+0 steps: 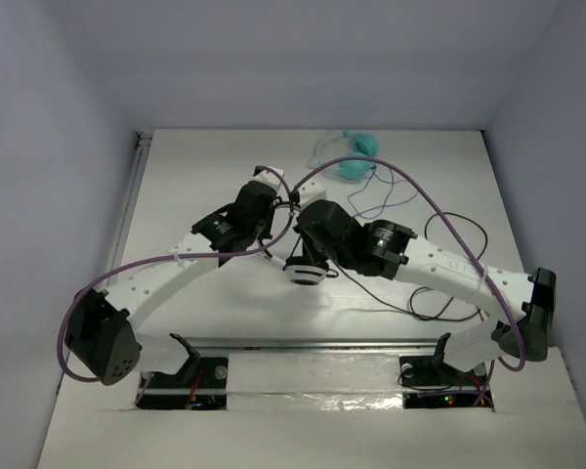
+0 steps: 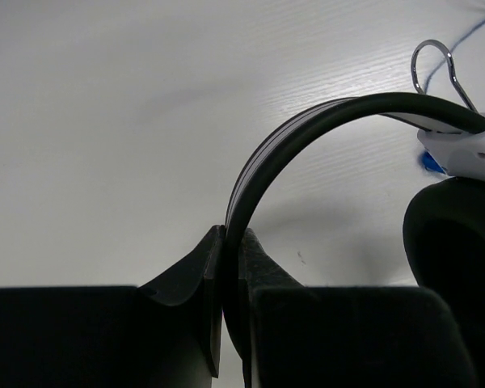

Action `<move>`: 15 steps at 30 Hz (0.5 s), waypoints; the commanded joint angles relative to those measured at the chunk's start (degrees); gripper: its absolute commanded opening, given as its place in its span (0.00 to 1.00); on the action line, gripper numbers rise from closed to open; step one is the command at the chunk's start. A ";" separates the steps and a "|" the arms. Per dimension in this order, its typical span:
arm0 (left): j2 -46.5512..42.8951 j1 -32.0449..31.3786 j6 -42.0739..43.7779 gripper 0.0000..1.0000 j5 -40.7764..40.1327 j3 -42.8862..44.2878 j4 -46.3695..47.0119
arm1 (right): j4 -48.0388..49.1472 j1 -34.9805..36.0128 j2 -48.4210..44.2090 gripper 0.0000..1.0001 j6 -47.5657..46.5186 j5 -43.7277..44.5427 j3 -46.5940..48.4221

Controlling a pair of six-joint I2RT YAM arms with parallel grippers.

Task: Wrap the headphones

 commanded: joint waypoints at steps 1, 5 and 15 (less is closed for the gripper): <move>-6.19 -0.24 2.03 0.00 5.96 -0.63 2.88 | 2.36 -3.10 -0.91 0.00 -1.47 9.59 1.11; -8.39 0.28 2.21 0.00 9.39 -3.09 2.88 | 7.01 -6.61 -1.09 0.00 -1.64 11.37 -0.65; -12.96 7.40 1.94 0.00 25.21 -3.18 2.97 | 16.07 -13.64 -1.70 0.11 -0.94 15.33 -5.66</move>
